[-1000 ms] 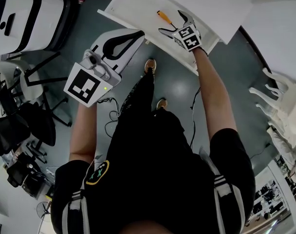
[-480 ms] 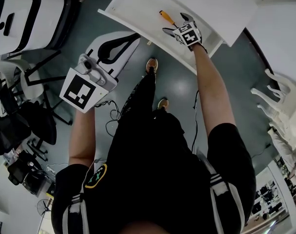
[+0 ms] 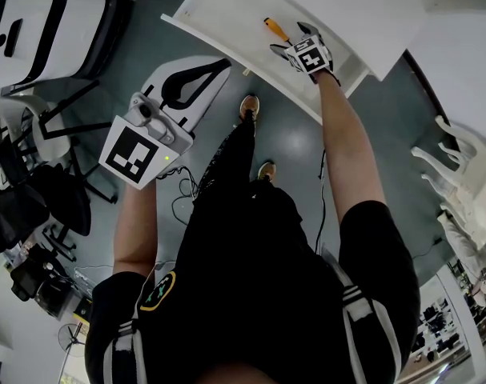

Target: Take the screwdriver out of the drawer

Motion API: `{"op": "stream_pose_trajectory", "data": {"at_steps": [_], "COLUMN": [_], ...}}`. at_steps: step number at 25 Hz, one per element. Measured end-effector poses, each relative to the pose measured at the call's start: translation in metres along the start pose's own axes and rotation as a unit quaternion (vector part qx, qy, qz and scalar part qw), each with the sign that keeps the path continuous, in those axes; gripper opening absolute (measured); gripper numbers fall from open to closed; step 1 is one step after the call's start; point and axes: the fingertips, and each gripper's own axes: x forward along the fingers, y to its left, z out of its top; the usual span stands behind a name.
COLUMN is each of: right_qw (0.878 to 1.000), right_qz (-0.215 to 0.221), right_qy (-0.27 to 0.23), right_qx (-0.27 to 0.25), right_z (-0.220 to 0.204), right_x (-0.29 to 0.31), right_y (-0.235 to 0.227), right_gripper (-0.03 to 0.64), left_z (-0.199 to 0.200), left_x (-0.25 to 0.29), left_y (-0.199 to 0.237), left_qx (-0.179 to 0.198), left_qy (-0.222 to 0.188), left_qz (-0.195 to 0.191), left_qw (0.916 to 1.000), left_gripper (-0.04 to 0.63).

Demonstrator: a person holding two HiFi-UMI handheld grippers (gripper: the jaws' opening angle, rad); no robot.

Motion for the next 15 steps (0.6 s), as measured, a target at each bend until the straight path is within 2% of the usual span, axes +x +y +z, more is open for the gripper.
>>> {"op": "stream_pose_trajectory", "data": {"at_steps": [8, 15], "right_qw": [1.000, 1.000], "right_qz": [0.004, 0.005], "right_qy": [0.019, 0.010], "right_qx": [-0.012, -0.012], "right_z": [-0.013, -0.006], "right_x": [0.006, 0.007], "right_y": [0.010, 0.017], "right_gripper": [0.471, 0.440], "left_z": [0.000, 0.000], "left_x": [0.000, 0.000], "left_y": [-0.001, -0.003], "left_qx": [0.000, -0.001], "left_qy": [0.000, -0.001], "left_qz": [0.001, 0.000], "left_qw": [1.0000, 1.0000], "left_gripper": [0.017, 0.017]}}
